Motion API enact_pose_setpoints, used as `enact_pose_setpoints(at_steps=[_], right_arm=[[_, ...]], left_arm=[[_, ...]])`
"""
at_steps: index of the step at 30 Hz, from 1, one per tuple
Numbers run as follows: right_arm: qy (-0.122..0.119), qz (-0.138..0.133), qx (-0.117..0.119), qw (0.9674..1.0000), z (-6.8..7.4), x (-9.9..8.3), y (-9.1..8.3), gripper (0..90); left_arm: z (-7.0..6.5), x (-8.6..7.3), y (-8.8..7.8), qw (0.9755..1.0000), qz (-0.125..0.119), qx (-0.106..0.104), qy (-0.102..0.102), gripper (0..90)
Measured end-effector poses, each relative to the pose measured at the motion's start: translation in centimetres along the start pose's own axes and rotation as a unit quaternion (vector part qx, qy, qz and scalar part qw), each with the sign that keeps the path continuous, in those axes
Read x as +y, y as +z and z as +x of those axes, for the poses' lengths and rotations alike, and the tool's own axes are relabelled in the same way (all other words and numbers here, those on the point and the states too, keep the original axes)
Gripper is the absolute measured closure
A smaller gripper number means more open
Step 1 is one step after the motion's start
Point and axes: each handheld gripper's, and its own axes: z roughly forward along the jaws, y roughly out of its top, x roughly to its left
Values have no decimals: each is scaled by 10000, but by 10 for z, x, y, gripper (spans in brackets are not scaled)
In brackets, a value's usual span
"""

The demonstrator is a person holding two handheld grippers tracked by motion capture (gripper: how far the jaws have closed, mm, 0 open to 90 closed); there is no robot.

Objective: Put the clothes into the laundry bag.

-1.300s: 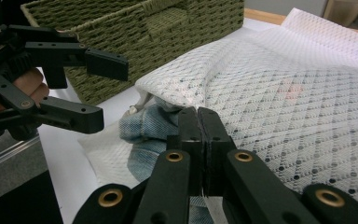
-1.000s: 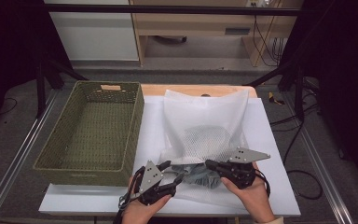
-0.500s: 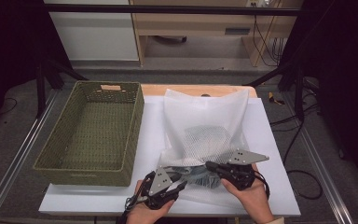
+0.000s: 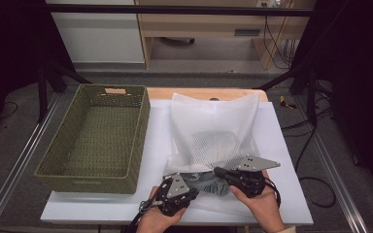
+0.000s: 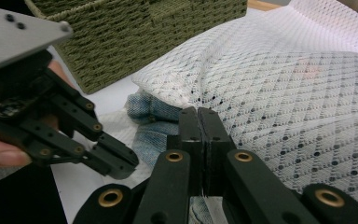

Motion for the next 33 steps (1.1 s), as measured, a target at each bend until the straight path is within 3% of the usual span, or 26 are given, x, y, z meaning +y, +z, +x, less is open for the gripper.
enact_pose_setpoints(at_steps=[4,8,18,21,26,33], right_arm=[[-2,-7,-8,10000,0,0,-1,896],[6,13,-21,10000,-1,0,-1,896],[16,38,-72,10000,-1,-1,-1,896],[32,55,-104,9999,-2,-1,-1,896],[51,154,-180,9997,-3,-3,-1,896],[47,243,-231,9994,-3,-5,0,896]], left_arm=[[7,5,5,10000,36,-54,-35,891],[15,9,14,9995,-43,-151,-271,900],[16,21,33,9999,-15,-12,-108,900],[18,23,35,9999,-41,63,-125,900],[22,27,38,9993,-136,107,-327,900],[21,36,45,9993,-123,247,-254,900]])
